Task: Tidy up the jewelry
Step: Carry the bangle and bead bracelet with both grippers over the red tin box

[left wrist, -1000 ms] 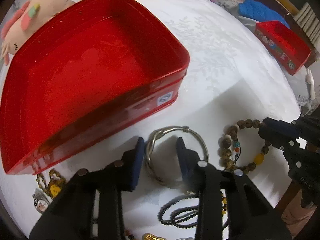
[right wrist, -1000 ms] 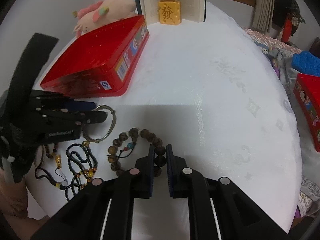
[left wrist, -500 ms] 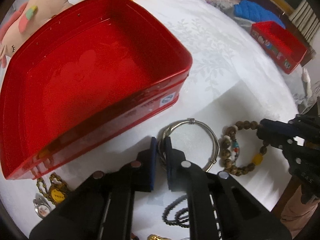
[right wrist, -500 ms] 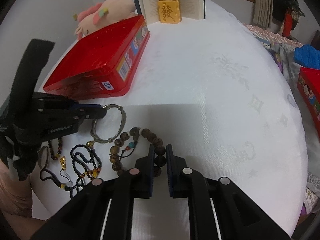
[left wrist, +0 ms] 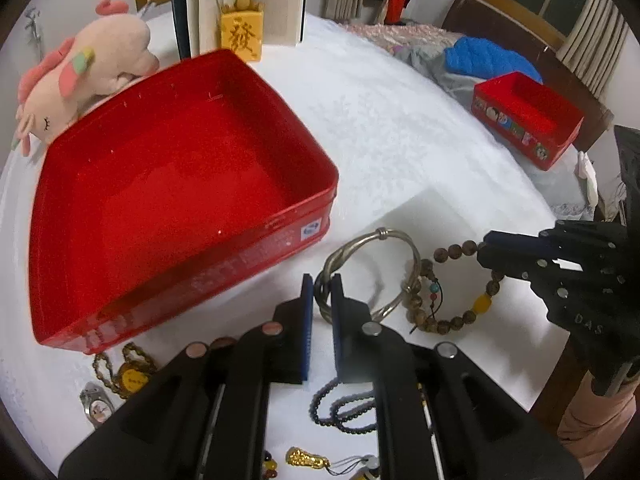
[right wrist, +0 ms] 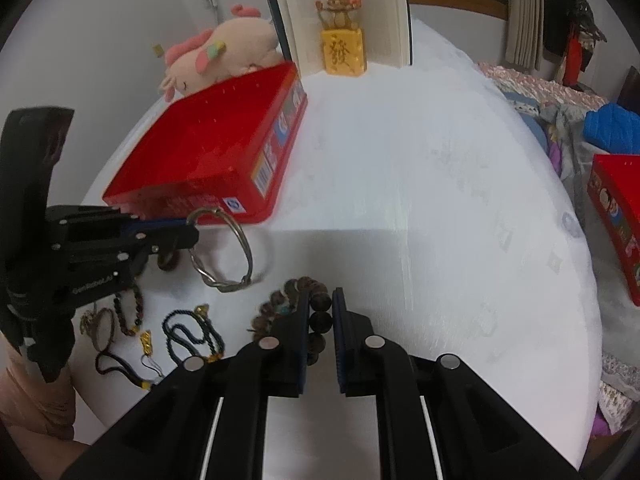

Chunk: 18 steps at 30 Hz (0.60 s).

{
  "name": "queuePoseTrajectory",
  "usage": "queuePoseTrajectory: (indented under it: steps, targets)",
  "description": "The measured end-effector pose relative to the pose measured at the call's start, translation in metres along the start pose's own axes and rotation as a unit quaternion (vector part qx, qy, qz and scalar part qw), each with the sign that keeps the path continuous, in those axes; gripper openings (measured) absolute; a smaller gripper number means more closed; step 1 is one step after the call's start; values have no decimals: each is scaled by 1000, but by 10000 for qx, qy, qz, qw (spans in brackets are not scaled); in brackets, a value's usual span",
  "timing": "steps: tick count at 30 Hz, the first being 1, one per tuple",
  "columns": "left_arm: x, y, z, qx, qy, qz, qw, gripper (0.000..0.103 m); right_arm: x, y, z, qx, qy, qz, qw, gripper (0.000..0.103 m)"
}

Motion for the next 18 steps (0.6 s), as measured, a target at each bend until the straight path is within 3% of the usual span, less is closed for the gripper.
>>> queuePoseTrajectory:
  steps: [9,18]
  targets:
    - [9,-13,-42,-140,457,-101,9988,7,31,-26,-30,161,384,-286,9987,11]
    - [32,-71,-70,28,780,-584,9952,7,77,-65,-43,363,670,-667,9949,11]
Point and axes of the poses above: each gripper's, at about its wrist camera, not at the fingertips, and z roughly the way its jaws point, y to its right, x to its top, the point moved 3 cm from there along z, roughly the way its jaws point, and after that the axes turned 14 degrees about x, right-handed, at the moved point
